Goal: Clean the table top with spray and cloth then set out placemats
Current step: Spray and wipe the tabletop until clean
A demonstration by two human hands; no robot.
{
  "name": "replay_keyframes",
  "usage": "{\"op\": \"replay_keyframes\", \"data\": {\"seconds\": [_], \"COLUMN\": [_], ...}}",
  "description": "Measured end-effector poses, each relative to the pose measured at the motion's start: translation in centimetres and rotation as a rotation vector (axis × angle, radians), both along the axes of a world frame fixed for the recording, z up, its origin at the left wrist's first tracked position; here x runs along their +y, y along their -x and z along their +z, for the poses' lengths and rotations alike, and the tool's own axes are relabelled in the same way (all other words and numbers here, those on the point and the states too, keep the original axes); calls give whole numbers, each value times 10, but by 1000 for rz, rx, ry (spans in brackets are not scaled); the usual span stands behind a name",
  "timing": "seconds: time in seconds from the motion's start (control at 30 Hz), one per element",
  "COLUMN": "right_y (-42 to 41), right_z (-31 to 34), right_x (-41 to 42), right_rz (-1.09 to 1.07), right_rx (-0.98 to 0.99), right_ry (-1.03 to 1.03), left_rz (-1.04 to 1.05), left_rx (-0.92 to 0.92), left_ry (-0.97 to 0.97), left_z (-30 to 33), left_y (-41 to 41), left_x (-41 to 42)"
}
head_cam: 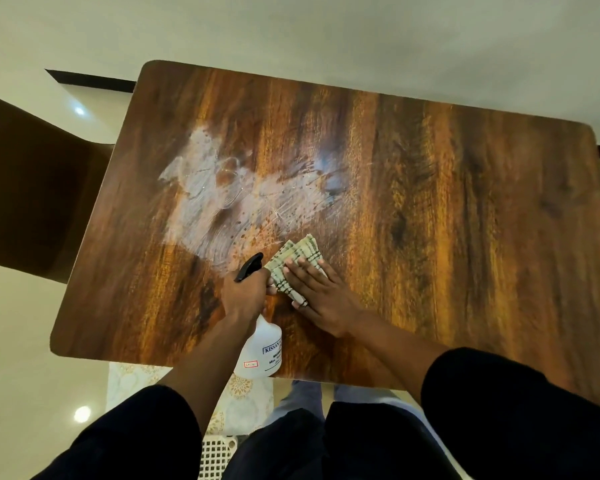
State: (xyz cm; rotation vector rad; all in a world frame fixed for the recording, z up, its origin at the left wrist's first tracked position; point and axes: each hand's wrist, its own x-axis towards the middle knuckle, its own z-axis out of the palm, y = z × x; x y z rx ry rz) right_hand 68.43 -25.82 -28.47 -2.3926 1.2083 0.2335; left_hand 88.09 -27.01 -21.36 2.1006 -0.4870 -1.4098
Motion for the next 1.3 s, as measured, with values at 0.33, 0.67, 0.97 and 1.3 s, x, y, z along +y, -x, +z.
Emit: {"op": "replay_keyframes", "data": {"seconds": [0.33,0.67,0.97,1.3], "right_y": [82,22,-41,37], "right_z": [10,7,-7,7], "right_x": [-55,-108,-65,-172], "right_rz": [-535,-537,201,-297], "right_rx": [129,44,-19,31], "right_ry": [-112,-186,-40,-24], "left_rz": [-51,68,178,51], "left_rx": [33,18,-20,8], "left_ry": [13,6,1,12], "left_z": [0,4,5,1], "left_y": [3,1,-9,-11], "left_x": [-8,-17,-28,-39]}}
